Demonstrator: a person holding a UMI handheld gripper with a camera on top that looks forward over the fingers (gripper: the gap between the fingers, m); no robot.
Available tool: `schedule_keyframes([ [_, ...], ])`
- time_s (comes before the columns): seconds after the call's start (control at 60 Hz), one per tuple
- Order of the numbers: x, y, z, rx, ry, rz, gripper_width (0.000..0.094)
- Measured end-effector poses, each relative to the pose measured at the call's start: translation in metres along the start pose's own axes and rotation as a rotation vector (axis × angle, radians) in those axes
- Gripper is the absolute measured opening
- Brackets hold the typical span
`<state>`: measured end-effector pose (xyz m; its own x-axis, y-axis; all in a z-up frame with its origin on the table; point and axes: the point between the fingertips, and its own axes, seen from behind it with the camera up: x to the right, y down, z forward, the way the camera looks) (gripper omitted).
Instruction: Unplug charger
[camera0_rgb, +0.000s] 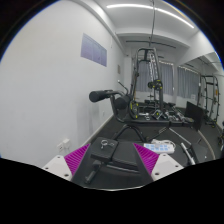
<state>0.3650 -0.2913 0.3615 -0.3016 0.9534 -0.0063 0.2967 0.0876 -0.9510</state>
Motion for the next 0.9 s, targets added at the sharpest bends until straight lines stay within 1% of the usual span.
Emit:
schedule_keyframes([
  [0.117, 0.011, 0.003, 0.012, -0.019, 0.011, 0.017, 0.0861],
  [0.25, 0.038, 0.01, 0.04, -0.036, 0.064, 0.032, 0.086],
  [0.267, 0.046, 0.015, 0.051, -0.039, 0.073, 0.033, 0.0859],
  [0.283, 0.051, 0.017, 0.046, -0.043, 0.08, 0.036, 0.0861],
  [0.417, 0.092, 0.031, 0.076, -0.069, 0.143, 0.06, 0.0862],
  [0.633, 0.186, 0.065, 0.137, -0.1, 0.264, 0.091, 0.086],
  [0.8, 0.252, 0.092, 0.181, -0.113, 0.331, 0.114, 0.086],
  [0.9, 0.284, 0.105, 0.212, -0.097, 0.351, 0.107, 0.0859],
])
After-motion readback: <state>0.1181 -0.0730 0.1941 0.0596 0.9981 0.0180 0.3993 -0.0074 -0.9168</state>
